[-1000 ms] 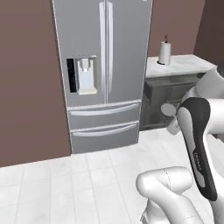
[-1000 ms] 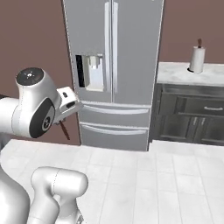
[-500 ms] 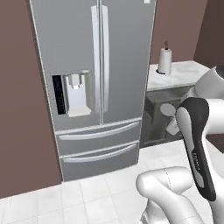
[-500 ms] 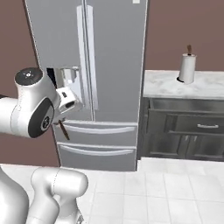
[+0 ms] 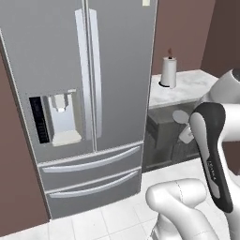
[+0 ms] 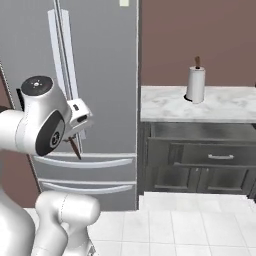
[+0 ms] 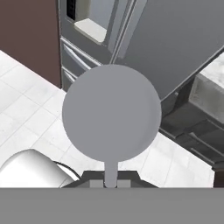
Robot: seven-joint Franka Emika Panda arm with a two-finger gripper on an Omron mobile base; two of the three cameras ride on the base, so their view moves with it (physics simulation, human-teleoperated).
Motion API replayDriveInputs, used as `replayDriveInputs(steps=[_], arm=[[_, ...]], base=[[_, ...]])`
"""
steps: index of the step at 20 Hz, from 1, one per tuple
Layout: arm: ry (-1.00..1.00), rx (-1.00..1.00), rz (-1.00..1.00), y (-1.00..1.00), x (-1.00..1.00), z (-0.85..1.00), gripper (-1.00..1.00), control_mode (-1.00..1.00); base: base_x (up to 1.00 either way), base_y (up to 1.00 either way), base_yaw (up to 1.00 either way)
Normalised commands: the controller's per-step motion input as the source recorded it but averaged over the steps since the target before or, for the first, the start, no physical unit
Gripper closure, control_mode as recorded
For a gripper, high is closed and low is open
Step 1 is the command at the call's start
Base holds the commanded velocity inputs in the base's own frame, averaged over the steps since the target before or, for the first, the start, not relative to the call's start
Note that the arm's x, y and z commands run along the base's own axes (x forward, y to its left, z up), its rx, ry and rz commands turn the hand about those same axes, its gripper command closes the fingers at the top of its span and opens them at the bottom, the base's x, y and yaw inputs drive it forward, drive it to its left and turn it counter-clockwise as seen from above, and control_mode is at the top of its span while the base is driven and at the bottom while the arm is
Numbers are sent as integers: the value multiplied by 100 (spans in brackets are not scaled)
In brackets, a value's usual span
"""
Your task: Organize the utensils by type. Pick up the wooden spoons from the counter and place them in the open cabinet. Then pick up the metallic utensils from the counter and place them in the open drawer.
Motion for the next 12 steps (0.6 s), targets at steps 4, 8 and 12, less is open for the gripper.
replayDriveInputs(steps=[4, 8, 12], arm=[[0, 0, 0, 0, 0, 0, 100, 100], [0, 0, 0, 0, 0, 0, 100, 100], [0, 0, 0, 0, 0, 0, 100, 100]], base=[[0, 0, -6], [4, 0, -45], [24, 0, -81]])
